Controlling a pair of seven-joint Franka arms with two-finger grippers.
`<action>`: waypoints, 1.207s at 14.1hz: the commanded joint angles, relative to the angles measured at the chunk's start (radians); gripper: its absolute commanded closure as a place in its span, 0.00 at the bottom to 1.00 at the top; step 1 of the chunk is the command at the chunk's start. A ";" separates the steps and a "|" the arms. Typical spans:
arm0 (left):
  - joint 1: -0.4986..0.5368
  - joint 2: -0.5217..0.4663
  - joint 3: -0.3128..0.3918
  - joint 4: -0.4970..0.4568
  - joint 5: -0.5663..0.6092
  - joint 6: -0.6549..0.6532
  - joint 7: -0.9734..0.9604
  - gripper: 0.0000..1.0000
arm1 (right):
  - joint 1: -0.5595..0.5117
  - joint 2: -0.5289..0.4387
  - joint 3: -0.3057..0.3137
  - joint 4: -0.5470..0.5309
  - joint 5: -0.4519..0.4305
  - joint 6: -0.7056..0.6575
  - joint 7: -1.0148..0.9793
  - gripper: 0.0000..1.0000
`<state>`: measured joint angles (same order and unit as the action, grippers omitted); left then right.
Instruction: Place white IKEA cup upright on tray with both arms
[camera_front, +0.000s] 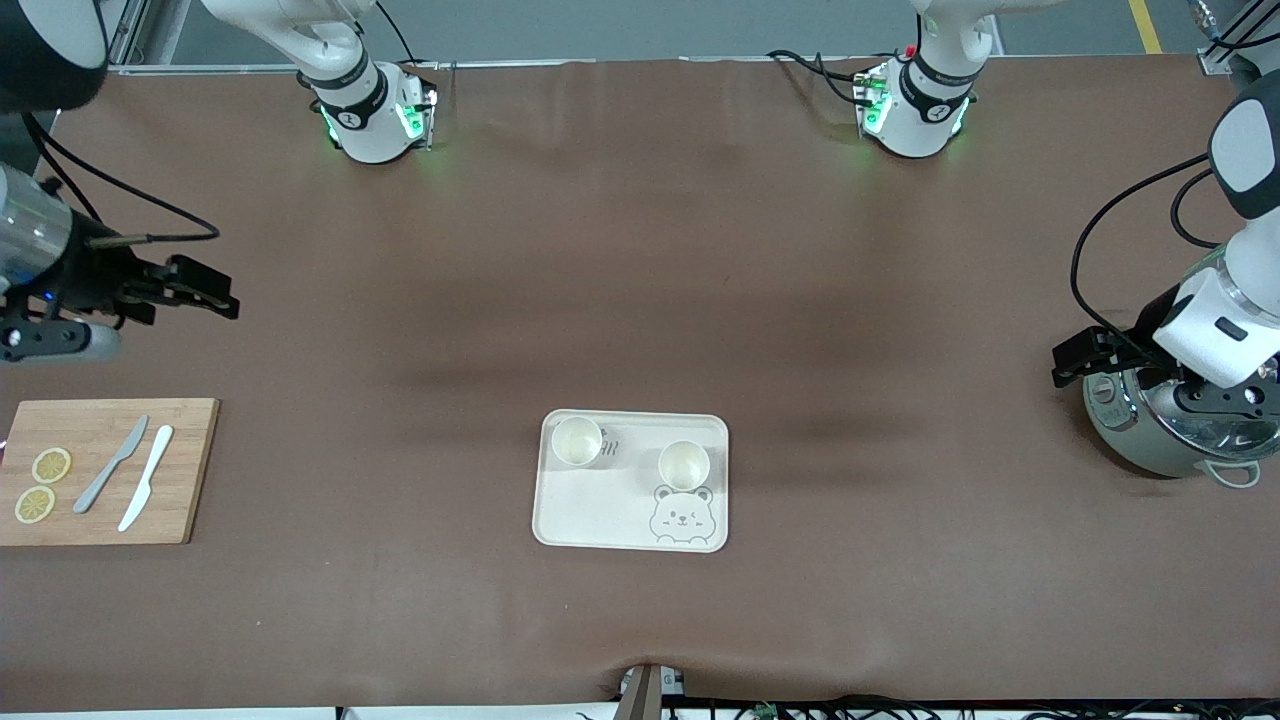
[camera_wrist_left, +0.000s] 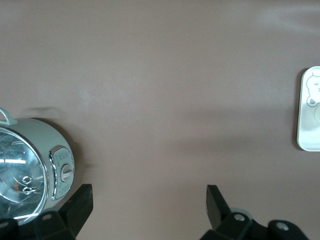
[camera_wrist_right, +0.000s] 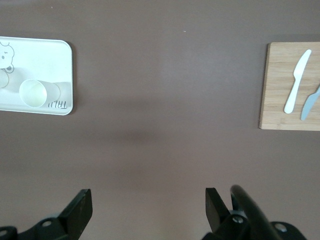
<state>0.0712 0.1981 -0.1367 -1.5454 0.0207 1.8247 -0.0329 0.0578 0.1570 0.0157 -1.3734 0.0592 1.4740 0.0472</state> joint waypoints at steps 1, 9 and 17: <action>0.002 -0.032 -0.032 -0.001 0.007 -0.011 -0.025 0.00 | -0.018 -0.091 0.016 -0.098 -0.048 0.012 -0.039 0.00; -0.004 -0.029 -0.034 0.090 -0.038 -0.068 -0.022 0.00 | -0.053 -0.201 0.015 -0.192 -0.039 0.023 -0.107 0.00; 0.004 -0.028 -0.034 0.090 -0.045 -0.068 -0.024 0.00 | -0.101 -0.202 0.017 -0.213 -0.029 0.032 -0.206 0.00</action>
<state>0.0697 0.1653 -0.1680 -1.4745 -0.0052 1.7746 -0.0463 -0.0116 -0.0169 0.0159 -1.5610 0.0220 1.5025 -0.1135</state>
